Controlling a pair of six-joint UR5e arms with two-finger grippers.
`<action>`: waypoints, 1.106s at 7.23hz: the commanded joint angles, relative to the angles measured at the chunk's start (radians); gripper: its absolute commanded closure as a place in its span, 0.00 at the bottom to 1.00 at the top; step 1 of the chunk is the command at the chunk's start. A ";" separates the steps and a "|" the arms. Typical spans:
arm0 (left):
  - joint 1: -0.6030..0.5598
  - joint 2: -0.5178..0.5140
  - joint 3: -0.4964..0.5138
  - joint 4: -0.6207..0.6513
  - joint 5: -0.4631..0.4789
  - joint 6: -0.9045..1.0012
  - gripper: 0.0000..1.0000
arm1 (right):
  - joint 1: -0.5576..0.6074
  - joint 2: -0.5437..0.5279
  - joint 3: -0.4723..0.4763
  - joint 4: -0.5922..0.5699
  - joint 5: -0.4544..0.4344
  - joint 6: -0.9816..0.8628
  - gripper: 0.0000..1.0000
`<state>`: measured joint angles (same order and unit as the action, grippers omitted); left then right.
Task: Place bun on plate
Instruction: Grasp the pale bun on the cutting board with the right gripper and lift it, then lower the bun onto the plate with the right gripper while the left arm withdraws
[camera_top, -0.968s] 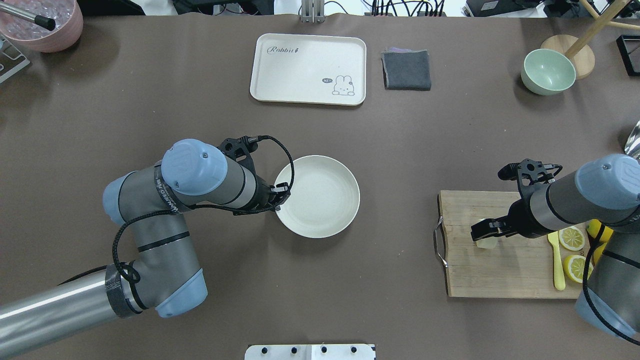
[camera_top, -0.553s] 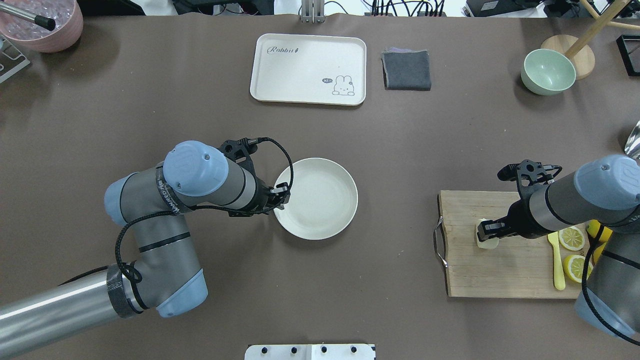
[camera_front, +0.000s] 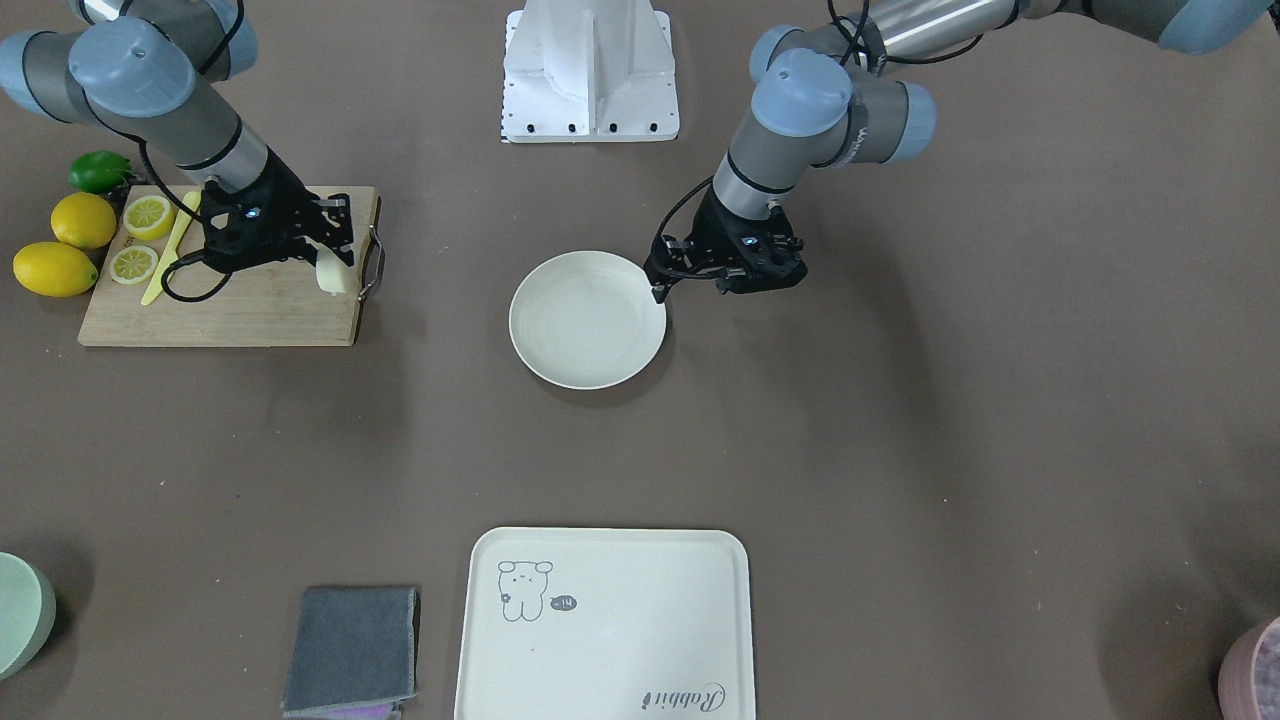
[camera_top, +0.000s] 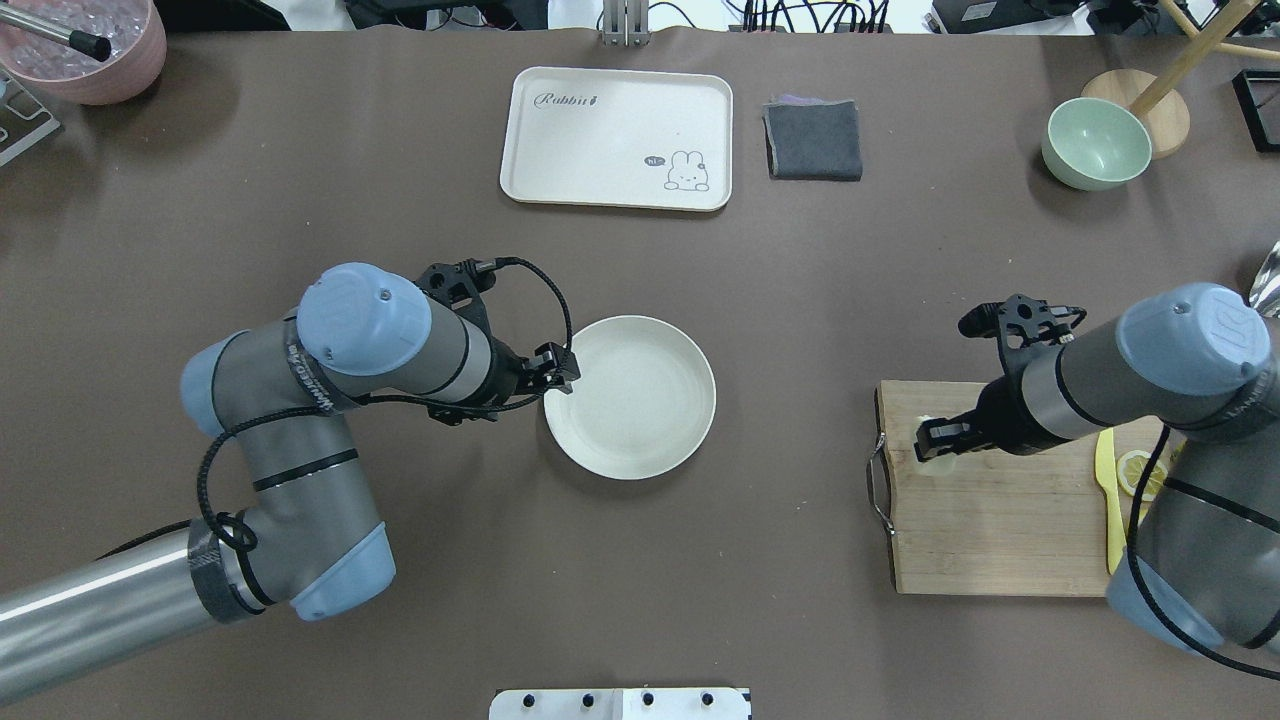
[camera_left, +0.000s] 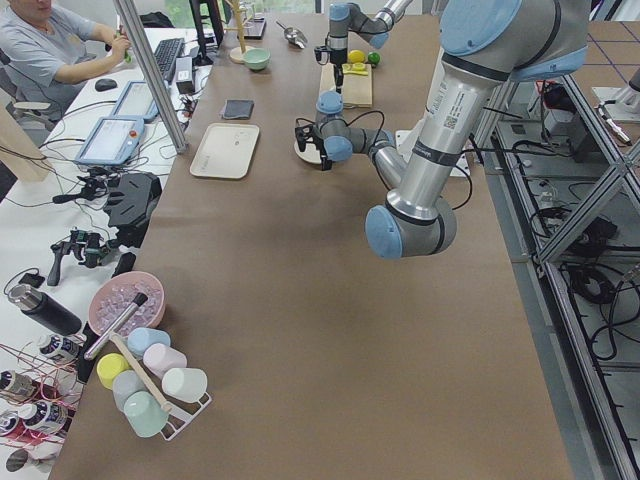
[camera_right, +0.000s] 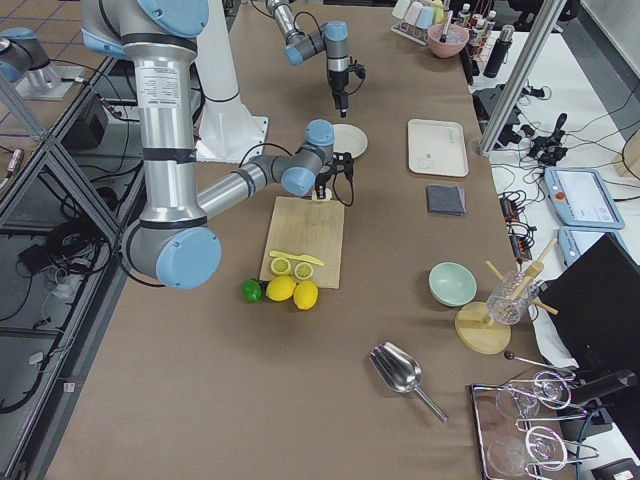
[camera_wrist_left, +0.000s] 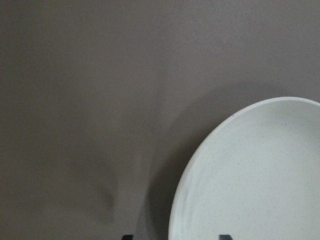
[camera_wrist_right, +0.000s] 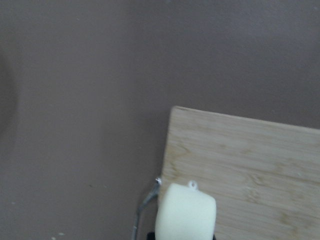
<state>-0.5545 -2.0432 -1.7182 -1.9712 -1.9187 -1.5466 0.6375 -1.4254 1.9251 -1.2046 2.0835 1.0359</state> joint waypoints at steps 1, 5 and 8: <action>-0.073 0.235 -0.140 -0.003 -0.039 0.238 0.04 | -0.037 0.289 -0.047 -0.238 -0.045 0.006 0.60; -0.241 0.417 -0.159 -0.040 -0.150 0.485 0.04 | -0.172 0.631 -0.391 -0.233 -0.178 0.062 0.58; -0.243 0.416 -0.163 -0.040 -0.152 0.484 0.03 | -0.187 0.619 -0.411 -0.227 -0.186 0.076 0.58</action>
<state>-0.7953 -1.6283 -1.8813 -2.0107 -2.0689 -1.0640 0.4547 -0.8015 1.5199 -1.4332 1.9009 1.1087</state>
